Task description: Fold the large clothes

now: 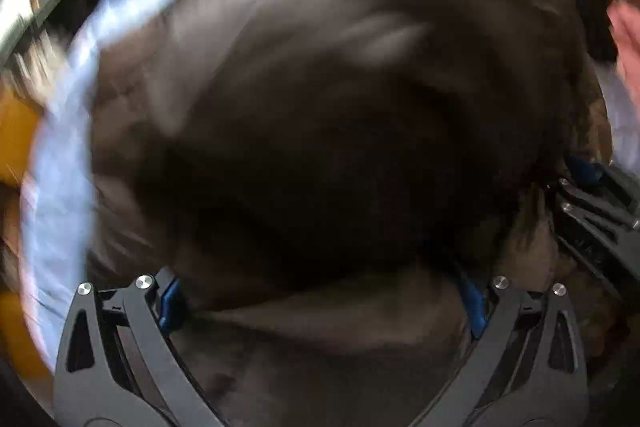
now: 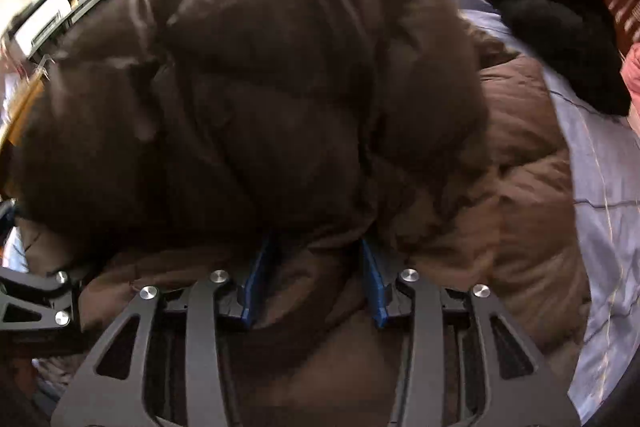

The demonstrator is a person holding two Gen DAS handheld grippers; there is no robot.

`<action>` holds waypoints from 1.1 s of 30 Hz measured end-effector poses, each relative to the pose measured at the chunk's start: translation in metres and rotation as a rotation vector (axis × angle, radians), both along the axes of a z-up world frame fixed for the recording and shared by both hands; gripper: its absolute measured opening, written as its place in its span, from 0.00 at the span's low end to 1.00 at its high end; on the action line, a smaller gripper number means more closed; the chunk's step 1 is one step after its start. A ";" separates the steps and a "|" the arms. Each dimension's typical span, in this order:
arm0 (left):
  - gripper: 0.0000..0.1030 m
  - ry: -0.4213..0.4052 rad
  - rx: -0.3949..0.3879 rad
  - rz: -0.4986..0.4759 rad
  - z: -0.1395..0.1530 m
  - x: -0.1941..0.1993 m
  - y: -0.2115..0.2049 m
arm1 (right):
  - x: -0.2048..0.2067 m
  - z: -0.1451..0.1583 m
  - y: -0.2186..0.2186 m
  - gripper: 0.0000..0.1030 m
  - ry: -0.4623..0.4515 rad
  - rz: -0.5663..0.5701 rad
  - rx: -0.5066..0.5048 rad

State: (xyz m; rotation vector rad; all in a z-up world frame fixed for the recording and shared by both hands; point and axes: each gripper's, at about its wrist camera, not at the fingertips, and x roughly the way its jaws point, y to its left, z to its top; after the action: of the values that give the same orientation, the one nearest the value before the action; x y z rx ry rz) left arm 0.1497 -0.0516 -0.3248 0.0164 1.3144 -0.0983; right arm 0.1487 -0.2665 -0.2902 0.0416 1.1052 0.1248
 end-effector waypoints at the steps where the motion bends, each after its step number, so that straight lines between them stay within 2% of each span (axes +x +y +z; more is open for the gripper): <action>1: 0.98 0.054 -0.070 0.047 -0.011 0.007 0.010 | 0.006 -0.004 0.002 0.42 0.008 0.006 -0.015; 3: 0.98 0.091 -0.113 0.072 -0.020 0.017 0.016 | 0.016 -0.011 0.007 0.43 0.017 0.000 -0.017; 5: 0.98 0.066 -0.085 0.056 -0.018 0.019 0.011 | 0.020 -0.014 0.006 0.43 0.026 -0.009 -0.023; 7: 0.98 0.023 -0.061 0.070 -0.007 0.014 0.009 | 0.017 -0.004 0.007 0.43 0.029 -0.023 -0.017; 9: 0.98 -0.059 -0.009 0.073 0.018 0.004 0.005 | 0.010 0.017 -0.003 0.43 0.012 -0.064 0.053; 11: 0.98 -0.175 0.035 0.055 0.049 -0.009 -0.001 | 0.001 0.049 -0.014 0.49 -0.090 -0.098 0.120; 13: 0.98 -0.286 0.067 0.038 0.075 -0.019 -0.008 | -0.006 0.077 -0.025 0.54 -0.215 -0.133 0.141; 15: 0.98 -0.376 0.114 0.010 0.090 -0.024 -0.021 | -0.002 0.092 -0.033 0.54 -0.273 -0.158 0.180; 16: 0.97 -0.387 0.125 -0.005 0.091 -0.023 -0.025 | 0.003 0.094 -0.035 0.54 -0.276 -0.156 0.200; 17: 0.88 -0.384 0.134 -0.020 0.090 -0.023 -0.031 | 0.011 0.094 -0.036 0.53 -0.259 -0.141 0.213; 18: 0.64 -0.355 0.149 -0.050 0.082 -0.021 -0.038 | 0.018 0.091 -0.037 0.52 -0.243 -0.132 0.206; 20: 0.42 -0.240 0.174 -0.103 0.056 -0.011 -0.054 | 0.023 0.086 -0.034 0.45 -0.224 -0.121 0.199; 21: 0.41 -0.204 0.162 -0.110 0.046 -0.008 -0.059 | 0.026 0.081 -0.034 0.43 -0.210 -0.111 0.202; 24: 0.41 -0.168 0.190 -0.131 0.025 0.001 -0.065 | 0.025 0.077 -0.029 0.42 -0.187 -0.101 0.189; 28: 0.41 -0.083 0.103 -0.074 0.015 0.015 -0.056 | 0.042 0.088 -0.011 0.42 -0.189 -0.039 0.156; 31: 0.41 -0.062 0.073 -0.060 0.015 0.023 -0.049 | 0.082 0.082 0.017 0.42 -0.129 0.025 0.059; 33: 0.41 -0.067 0.070 -0.072 0.013 0.028 -0.042 | 0.114 0.048 0.028 0.42 -0.024 0.002 -0.087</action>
State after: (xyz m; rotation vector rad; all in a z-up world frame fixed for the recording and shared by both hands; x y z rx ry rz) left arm 0.1772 -0.0936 -0.3121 0.1251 1.2502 -0.1120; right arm 0.2629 -0.2381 -0.2427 -0.0384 1.0853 0.0784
